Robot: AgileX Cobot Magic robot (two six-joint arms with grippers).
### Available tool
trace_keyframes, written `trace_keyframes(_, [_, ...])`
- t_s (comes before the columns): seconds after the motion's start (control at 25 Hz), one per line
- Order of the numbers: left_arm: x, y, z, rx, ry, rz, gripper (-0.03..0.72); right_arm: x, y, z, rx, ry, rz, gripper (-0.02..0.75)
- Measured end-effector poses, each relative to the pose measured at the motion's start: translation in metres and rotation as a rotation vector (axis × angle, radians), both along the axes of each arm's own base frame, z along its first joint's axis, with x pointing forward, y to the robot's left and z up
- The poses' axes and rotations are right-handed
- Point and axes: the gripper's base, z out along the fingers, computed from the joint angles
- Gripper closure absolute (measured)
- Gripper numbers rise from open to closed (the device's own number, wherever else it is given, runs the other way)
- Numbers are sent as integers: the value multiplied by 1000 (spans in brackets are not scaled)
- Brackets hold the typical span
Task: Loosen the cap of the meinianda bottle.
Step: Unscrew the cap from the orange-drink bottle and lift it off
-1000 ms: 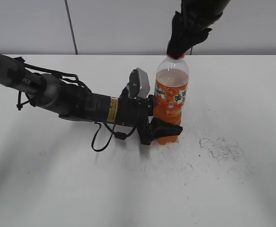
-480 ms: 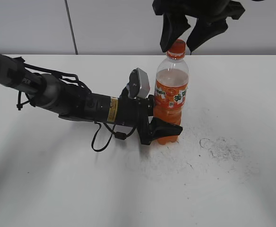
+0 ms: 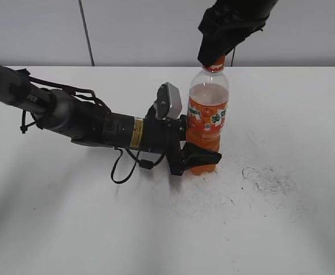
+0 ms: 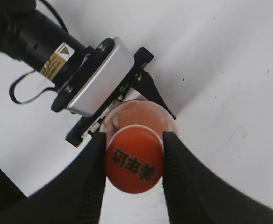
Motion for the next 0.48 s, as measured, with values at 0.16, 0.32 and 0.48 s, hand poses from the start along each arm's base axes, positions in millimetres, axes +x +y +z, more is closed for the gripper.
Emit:
trace_keyframes(0.16, [0, 0, 0, 2, -4, -4, 189, 0, 1, 0, -73, -127, 340, 468])
trace_keyframes(0.32, [-1, 0, 0, 0, -8, -11, 189, -3, 2, 3, -88, -196, 520, 468])
trace_keyframes(0.48, [-2, 0, 0, -4, -9, -22, 189, -6, 2, 5, -88, -226, 594, 468])
